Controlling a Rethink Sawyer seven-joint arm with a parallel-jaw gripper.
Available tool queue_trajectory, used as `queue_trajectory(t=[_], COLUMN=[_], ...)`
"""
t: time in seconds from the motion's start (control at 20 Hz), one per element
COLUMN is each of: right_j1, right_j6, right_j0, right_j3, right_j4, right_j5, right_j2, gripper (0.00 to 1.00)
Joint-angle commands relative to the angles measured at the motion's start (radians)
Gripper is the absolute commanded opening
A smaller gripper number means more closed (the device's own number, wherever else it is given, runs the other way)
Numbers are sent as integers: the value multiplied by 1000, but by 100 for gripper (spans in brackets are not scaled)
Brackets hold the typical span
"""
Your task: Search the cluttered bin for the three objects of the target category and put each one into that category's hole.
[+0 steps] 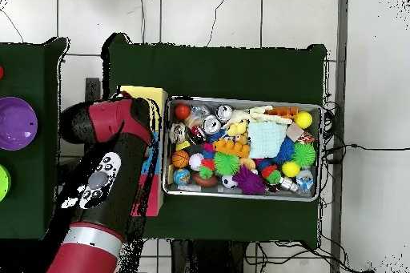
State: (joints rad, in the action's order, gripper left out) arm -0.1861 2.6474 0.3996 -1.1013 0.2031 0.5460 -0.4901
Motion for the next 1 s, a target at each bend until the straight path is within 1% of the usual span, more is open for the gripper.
queue_trajectory(t=[0.05, 0.15, 0.25, 0.5, 0.6, 1.0], right_j1=[35, 15, -26, -122, -145, -173], right_j6=[195, 193, 177, 126, 117, 108], right_j0=[-20, -11, -7, -11, -9, -10], right_j3=[-40, -53, -83, -160, -176, -201], right_j4=[37, 35, 31, 18, 14, 3], right_j5=[-40, -9, 20, 64, 74, 71], right_j2=[44, 37, 39, 46, 44, 47], gripper=[0, 0, 0, 0, 0, 0])
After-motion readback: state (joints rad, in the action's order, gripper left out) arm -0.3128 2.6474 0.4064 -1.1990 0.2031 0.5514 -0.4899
